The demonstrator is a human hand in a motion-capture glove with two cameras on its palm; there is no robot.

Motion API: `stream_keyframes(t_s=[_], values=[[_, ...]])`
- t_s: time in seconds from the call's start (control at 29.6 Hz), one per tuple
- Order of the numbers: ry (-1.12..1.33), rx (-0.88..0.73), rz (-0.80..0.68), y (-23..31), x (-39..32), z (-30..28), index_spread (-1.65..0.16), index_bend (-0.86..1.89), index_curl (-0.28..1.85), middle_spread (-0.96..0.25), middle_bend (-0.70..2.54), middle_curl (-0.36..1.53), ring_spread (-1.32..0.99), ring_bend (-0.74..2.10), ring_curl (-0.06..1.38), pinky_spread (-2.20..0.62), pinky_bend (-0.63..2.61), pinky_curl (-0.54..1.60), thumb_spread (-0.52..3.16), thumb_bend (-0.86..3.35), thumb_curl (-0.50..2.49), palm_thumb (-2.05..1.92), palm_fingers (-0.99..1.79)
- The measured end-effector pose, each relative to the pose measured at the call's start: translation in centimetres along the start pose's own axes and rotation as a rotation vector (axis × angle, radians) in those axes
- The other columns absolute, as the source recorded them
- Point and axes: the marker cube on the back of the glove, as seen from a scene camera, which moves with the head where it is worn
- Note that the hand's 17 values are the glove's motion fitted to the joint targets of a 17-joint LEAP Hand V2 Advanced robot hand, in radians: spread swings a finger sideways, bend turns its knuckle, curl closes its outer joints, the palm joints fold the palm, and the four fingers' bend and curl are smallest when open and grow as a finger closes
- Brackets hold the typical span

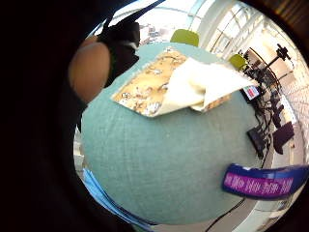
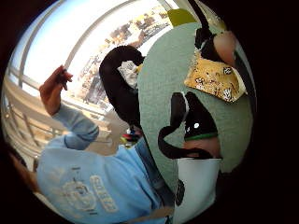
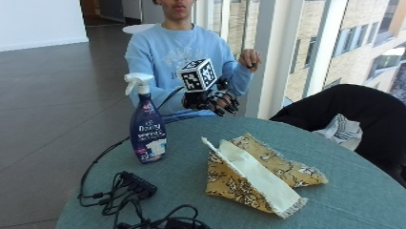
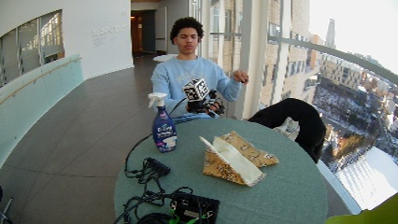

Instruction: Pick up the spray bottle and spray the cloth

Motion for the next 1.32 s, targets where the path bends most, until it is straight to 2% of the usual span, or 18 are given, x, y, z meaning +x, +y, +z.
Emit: stream_keyframes(t_s=[0.24,0.41,0.88,1.08,1.32], values=[[0.0,-0.046,0.044,-1.3,1.7,0.4,-0.26,0.34,0.24,-0.06,0.38,0.18,0.0,0.21,0.15,0.18,0.22,0.16,0.71,0.38,0.19,0.62,0.69],[0.02,-0.057,0.056,-0.7,1.9,0.4,-0.31,0.31,0.27,-0.07,0.35,0.22,0.0,0.17,0.16,0.21,0.2,0.19,0.88,0.33,0.21,0.6,0.61],[0.045,-0.118,0.113,-0.1,2.8,0.5,-0.39,0.23,0.31,-0.07,0.3,0.28,0.01,0.17,0.17,0.25,0.19,0.24,1.07,0.22,0.27,0.6,0.57],[0.033,-0.044,0.098,2.3,1.5,-1.0,-0.39,0.22,0.33,-0.07,0.28,0.3,0.01,0.17,0.18,0.25,0.18,0.25,1.1,0.17,0.28,0.61,0.56],[-0.049,0.176,0.127,7.9,0.2,-4.4,-0.41,0.19,0.34,-0.06,0.26,0.31,0.01,0.19,0.19,0.25,0.18,0.27,1.06,0.02,0.25,0.48,0.57]])
